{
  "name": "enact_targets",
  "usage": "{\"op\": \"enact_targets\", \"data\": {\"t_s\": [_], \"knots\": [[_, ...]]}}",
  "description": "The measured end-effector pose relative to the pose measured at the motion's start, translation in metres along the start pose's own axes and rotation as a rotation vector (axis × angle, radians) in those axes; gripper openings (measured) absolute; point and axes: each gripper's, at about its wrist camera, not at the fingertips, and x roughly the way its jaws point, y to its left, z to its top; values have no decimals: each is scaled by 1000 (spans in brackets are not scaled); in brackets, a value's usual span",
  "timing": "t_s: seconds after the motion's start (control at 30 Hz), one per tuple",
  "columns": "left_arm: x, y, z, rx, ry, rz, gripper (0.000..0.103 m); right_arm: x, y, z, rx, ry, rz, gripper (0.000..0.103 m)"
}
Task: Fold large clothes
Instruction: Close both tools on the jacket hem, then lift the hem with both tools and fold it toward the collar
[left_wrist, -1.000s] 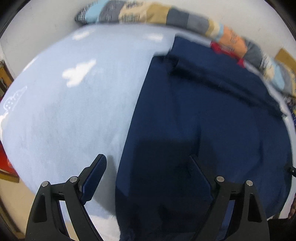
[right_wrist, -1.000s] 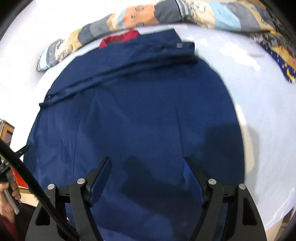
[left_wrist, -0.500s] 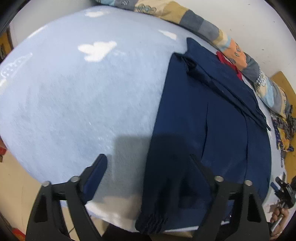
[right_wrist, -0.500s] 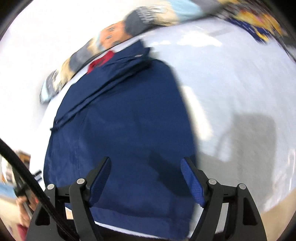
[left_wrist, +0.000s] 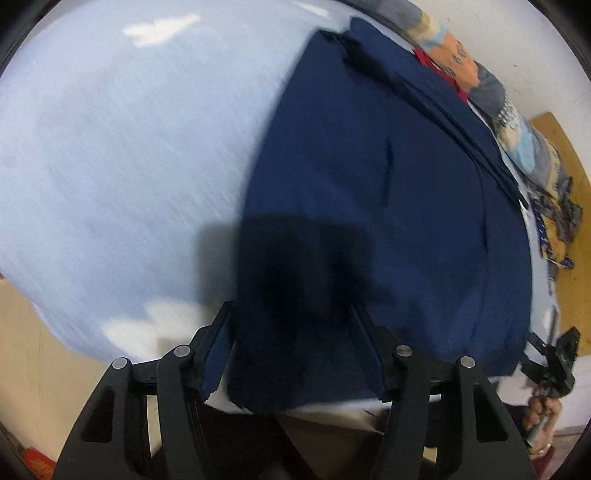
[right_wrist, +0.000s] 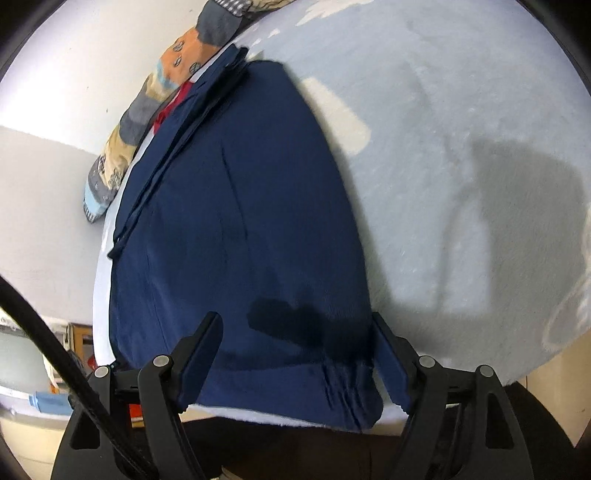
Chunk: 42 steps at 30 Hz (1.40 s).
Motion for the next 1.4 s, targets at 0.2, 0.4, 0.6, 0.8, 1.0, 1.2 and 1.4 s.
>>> {"op": "enact_targets", "data": {"t_s": [0.2,0.4,0.6,0.8,1.0,1.2,1.4], "knots": [[3,-10,-4,35,-6,32,60,11,-1,-20,34,85,141,71],[11,-12,-2,22,36,5,85,12,-8,-21,66,48,102,70],[7,-23,-4,80,2,54,46,7,8,-25,-4,24,156,36],[9,-18,-2,26,13,26,56,24,11,-22,17,46,106,48],[-4,-34,-2,87,-49,36,23,7,34,-25,-85,-15,185,23],[-46,-50,-5,134,-233,-56,22,-22,54,-25,-159,-131,320,22],[-82,-53,-14,150,-389,-147,22,-53,63,-29,-214,-245,418,22]]}}
